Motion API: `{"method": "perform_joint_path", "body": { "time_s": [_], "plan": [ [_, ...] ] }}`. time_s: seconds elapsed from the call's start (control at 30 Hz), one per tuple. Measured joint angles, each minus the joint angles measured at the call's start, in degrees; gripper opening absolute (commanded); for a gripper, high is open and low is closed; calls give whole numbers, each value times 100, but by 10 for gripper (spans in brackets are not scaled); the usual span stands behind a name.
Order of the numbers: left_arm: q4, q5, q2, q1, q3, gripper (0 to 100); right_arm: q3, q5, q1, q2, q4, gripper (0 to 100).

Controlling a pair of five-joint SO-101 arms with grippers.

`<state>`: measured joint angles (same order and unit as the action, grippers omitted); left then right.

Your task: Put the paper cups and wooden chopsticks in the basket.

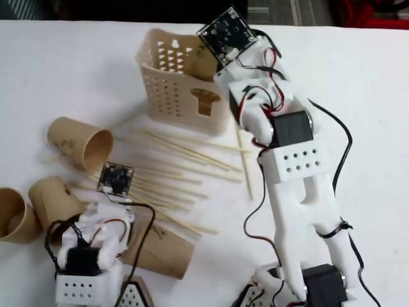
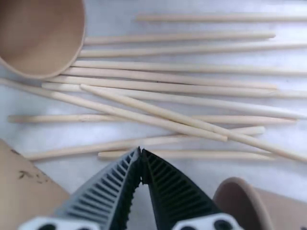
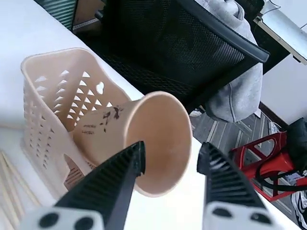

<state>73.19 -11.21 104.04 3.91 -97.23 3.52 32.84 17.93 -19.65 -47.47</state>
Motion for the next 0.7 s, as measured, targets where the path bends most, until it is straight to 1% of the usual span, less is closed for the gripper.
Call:
{"method": "perform_joint_path", "body": {
  "time_s": [0.17, 0.37, 0.53, 0.7],
  "plan": [
    [0, 0, 0, 0, 0, 24, 0, 0, 176, 0, 0, 141],
    [0, 0, 0, 0, 0, 24, 0, 0, 545, 9, 0, 144],
    [0, 0, 0, 0, 0, 24, 0, -53, 501, 9, 193, 147],
    [0, 0, 0, 0, 0, 24, -79, -651, 413, 9, 185, 232]
  ]
}}
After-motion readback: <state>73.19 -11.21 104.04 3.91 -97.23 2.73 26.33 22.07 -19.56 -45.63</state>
